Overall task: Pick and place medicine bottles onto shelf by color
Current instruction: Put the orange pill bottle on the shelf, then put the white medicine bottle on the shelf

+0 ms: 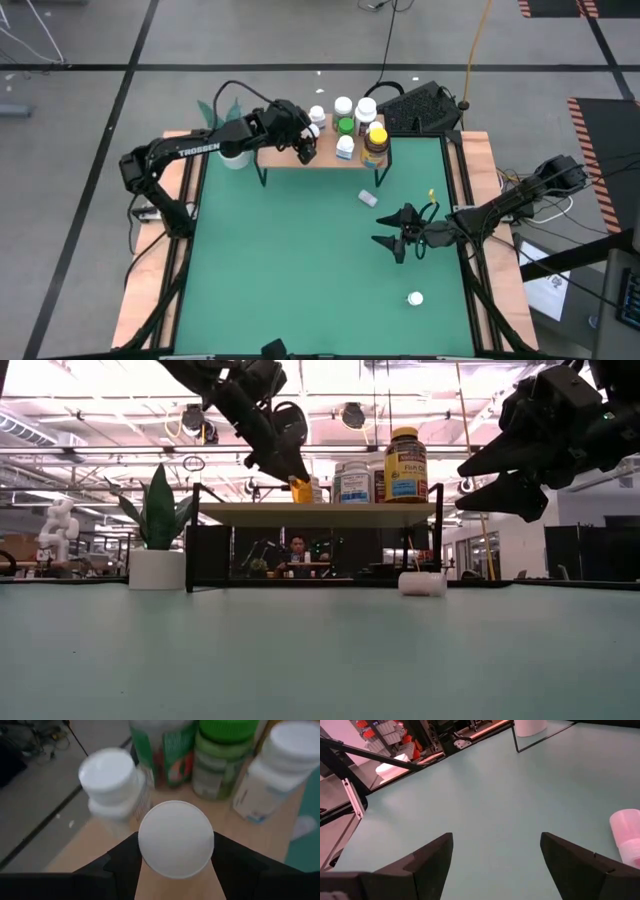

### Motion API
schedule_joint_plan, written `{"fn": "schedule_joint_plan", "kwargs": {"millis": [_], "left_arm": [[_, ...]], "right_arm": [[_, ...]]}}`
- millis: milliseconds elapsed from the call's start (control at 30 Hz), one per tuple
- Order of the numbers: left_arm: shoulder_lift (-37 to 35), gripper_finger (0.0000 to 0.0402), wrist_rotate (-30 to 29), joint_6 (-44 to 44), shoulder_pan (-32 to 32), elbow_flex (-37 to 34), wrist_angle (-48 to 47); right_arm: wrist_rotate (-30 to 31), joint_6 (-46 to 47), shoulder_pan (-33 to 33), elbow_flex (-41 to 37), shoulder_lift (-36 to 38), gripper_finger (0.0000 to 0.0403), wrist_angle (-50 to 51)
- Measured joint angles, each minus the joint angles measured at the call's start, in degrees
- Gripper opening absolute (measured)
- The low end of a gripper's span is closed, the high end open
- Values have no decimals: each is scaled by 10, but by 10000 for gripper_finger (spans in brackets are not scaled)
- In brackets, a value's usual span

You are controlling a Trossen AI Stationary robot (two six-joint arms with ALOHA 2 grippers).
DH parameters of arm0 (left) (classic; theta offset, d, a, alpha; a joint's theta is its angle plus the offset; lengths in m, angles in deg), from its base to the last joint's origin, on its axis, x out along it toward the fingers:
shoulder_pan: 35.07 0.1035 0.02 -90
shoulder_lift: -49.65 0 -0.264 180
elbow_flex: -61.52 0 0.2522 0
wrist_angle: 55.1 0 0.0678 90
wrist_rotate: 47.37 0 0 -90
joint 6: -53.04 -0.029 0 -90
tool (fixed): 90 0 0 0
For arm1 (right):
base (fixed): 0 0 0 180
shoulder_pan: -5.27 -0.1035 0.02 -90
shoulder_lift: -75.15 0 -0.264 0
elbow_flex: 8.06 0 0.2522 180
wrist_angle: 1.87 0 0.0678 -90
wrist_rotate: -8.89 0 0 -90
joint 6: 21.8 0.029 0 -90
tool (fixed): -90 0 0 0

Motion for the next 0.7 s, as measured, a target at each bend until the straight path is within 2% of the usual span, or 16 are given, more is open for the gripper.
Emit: {"fn": "schedule_joint_plan", "kwargs": {"millis": [233, 700], "left_arm": [[19, 216, 6, 21, -3, 1, 10], [20, 282, 10, 24, -5, -1, 22]], "right_arm": [[-1, 10, 0, 0, 0, 293, 3], [-2, 14, 0, 0, 0, 293, 11]]}}
